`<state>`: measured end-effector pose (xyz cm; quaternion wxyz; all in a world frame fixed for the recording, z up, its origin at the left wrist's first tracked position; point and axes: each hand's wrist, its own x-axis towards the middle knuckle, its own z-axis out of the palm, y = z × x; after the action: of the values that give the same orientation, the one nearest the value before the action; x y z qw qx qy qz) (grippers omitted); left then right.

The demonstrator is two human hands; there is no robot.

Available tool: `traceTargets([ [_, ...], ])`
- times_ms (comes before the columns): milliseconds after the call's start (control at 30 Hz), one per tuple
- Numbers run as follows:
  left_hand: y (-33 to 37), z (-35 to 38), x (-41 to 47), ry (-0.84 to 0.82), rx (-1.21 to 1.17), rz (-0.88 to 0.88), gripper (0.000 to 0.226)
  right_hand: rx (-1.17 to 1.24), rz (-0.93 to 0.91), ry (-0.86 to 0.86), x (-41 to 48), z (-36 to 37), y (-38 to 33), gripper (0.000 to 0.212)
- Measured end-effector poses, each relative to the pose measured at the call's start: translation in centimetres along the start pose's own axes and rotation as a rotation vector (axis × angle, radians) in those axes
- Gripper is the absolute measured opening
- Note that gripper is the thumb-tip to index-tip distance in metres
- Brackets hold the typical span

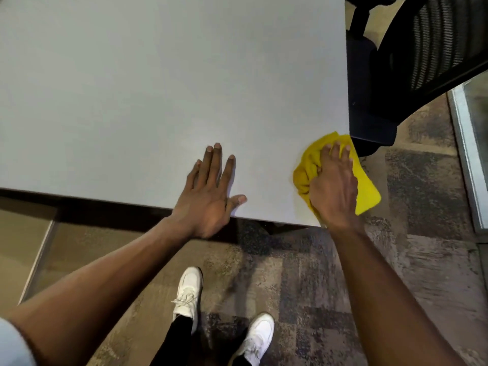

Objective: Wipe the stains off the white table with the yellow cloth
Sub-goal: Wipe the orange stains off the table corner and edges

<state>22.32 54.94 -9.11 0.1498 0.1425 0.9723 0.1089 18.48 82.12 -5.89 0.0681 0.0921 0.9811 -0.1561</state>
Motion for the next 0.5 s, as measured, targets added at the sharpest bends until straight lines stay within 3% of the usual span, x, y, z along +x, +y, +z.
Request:
traceTargets([
  [133,-0.5,-0.7,0.0,0.023,-0.017,0.037,0.094,-0.016,-0.162,-0.073,-1.1,1.2,-4.3,0.085],
  [267,-2.9,-2.0,-0.6,0.053,-0.087,0.104,0.102,0.062,-0.318,-0.044,-7.9,3.0,-5.5,0.07],
  [367,-6.1,-2.9,-1.1,0.06,0.001,0.061,0.109,0.079,-0.201,-0.062,-9.0,3.2,-4.0,0.068],
  [433,-7.8,-3.1,-1.4,0.031,0.013,0.043,0.116,0.093,-0.04,0.002,-7.0,2.6,-2.7,0.074],
  [500,-8.6,-3.2,-1.5,0.025,0.002,0.054,0.117,0.081,0.11,0.084,-3.4,1.8,-2.4,0.065],
])
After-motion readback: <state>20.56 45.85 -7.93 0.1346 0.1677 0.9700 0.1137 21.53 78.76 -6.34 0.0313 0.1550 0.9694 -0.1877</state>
